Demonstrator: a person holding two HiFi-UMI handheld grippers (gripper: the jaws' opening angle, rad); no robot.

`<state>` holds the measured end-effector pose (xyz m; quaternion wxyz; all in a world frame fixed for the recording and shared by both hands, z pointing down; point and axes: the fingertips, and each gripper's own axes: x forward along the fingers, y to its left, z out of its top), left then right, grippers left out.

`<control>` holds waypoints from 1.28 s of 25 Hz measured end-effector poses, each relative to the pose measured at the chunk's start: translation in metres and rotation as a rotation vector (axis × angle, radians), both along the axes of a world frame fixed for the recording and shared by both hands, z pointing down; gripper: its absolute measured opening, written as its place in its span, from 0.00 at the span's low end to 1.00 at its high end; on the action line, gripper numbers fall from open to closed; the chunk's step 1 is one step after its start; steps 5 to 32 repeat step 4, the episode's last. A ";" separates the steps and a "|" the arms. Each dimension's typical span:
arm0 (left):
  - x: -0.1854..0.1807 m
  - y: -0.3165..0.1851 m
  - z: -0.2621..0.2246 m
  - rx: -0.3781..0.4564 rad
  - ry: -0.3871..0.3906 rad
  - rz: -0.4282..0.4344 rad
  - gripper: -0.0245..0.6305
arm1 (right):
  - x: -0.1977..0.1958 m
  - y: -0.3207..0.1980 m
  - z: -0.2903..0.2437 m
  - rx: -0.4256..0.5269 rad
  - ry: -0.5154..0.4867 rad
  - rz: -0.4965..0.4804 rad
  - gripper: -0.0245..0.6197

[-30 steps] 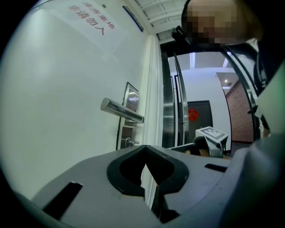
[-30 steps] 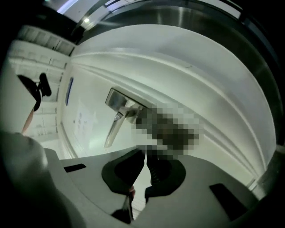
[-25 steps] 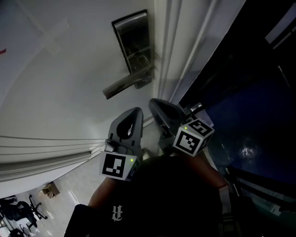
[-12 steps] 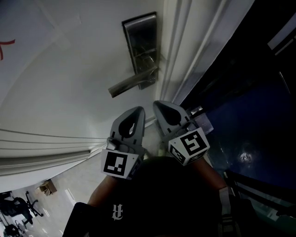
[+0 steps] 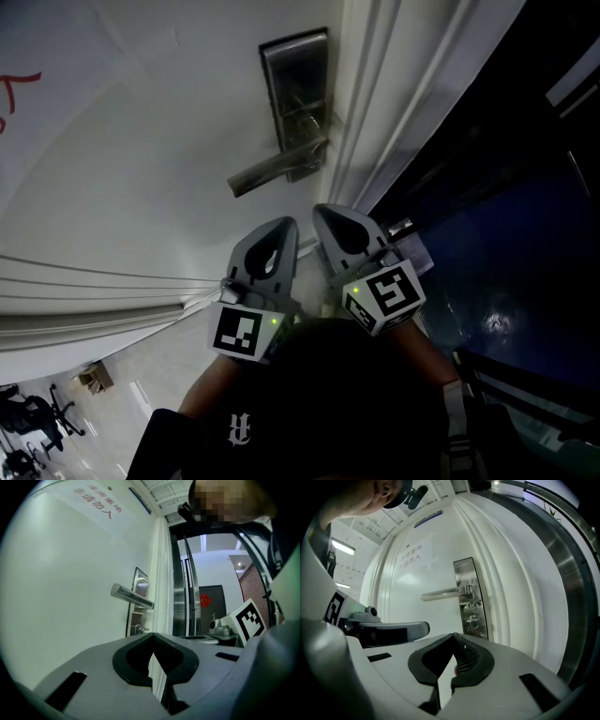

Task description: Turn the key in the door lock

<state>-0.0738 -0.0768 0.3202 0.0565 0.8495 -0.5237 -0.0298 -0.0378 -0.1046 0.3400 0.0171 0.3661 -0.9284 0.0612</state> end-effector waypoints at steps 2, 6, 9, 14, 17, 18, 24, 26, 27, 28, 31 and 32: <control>0.000 0.000 0.000 -0.001 0.001 0.000 0.05 | -0.001 0.000 0.000 0.000 -0.002 0.000 0.06; -0.001 0.000 0.000 -0.001 0.001 0.000 0.05 | -0.001 0.000 0.000 0.001 -0.004 -0.001 0.06; -0.001 0.000 0.000 -0.001 0.001 0.000 0.05 | -0.001 0.000 0.000 0.001 -0.004 -0.001 0.06; -0.001 0.000 0.000 -0.001 0.001 0.000 0.05 | -0.001 0.000 0.000 0.001 -0.004 -0.001 0.06; -0.001 0.000 0.000 -0.001 0.001 0.000 0.05 | -0.001 0.000 0.000 0.001 -0.004 -0.001 0.06; -0.001 0.000 0.000 -0.001 0.001 0.000 0.05 | -0.001 0.000 0.000 0.001 -0.004 -0.001 0.06; -0.001 0.000 0.000 -0.001 0.001 0.000 0.05 | -0.001 0.000 0.000 0.001 -0.004 -0.001 0.06; -0.001 0.000 0.000 -0.001 0.001 0.000 0.05 | -0.001 0.000 0.000 0.001 -0.004 -0.001 0.06; -0.001 0.000 0.000 -0.001 0.001 0.000 0.05 | -0.001 0.000 0.000 0.001 -0.004 -0.001 0.06; -0.001 0.000 0.000 -0.001 0.001 0.000 0.05 | -0.001 0.000 0.000 0.001 -0.004 -0.001 0.06; -0.001 0.000 0.000 -0.001 0.001 0.000 0.05 | -0.001 0.000 0.000 0.001 -0.004 -0.001 0.06; -0.001 0.000 0.000 -0.001 0.001 0.000 0.05 | -0.001 0.000 0.000 0.001 -0.004 -0.001 0.06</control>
